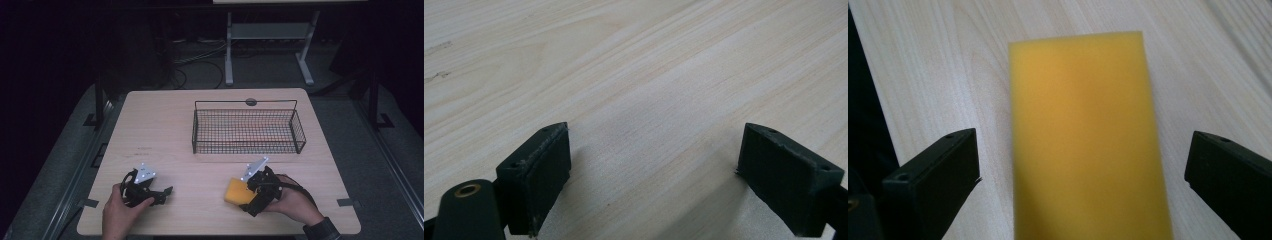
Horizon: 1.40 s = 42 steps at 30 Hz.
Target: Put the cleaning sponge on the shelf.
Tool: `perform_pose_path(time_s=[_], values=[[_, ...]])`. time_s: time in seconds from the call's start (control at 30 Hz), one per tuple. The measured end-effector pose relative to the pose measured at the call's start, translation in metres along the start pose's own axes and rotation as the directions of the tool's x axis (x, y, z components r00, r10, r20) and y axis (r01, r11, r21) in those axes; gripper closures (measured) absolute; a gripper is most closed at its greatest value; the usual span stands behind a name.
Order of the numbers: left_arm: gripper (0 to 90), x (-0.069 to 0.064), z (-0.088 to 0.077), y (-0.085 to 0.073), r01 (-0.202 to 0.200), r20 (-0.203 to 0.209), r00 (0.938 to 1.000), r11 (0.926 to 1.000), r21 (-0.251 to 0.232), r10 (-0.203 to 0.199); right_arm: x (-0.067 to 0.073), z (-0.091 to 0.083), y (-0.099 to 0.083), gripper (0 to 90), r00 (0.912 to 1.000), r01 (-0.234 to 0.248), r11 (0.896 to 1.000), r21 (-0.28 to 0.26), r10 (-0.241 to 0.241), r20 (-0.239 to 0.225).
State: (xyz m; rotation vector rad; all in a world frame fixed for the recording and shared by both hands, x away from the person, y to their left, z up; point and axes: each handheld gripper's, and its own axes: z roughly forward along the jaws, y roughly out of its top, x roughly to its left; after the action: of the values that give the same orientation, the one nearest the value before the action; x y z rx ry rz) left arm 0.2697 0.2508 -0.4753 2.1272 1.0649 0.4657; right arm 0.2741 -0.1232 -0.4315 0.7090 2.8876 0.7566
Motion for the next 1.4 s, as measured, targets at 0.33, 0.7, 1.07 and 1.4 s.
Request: perform_pose_path(time_s=[0.33,0.7,1.07,1.4], values=[[12.8,0.000,0.000,0.000,0.000,0.000,1.0000,1.0000,0.000,0.000,0.001,0.010,0.001,5.0,0.9999,0.015,1.000,0.016,-0.015,-0.008],[12.8,0.000,0.000,0.000,0.000,0.000,1.0000,1.0000,0.000,0.000,0.000,0.019,0.002,9.2,0.9992,0.038,0.999,0.034,-0.038,-0.011],[12.8,0.000,0.000,0.000,0.000,0.000,1.0000,1.0000,0.000,0.000,-0.001,0.021,0.002,17.1,0.9988,0.049,0.998,0.040,-0.049,-0.002],[12.8,0.000,0.000,0.000,0.000,0.000,1.0000,1.0000,0.000,0.000,-0.001,0.019,0.002,22.6,0.9984,0.056,0.998,0.033,-0.056,0.003]])
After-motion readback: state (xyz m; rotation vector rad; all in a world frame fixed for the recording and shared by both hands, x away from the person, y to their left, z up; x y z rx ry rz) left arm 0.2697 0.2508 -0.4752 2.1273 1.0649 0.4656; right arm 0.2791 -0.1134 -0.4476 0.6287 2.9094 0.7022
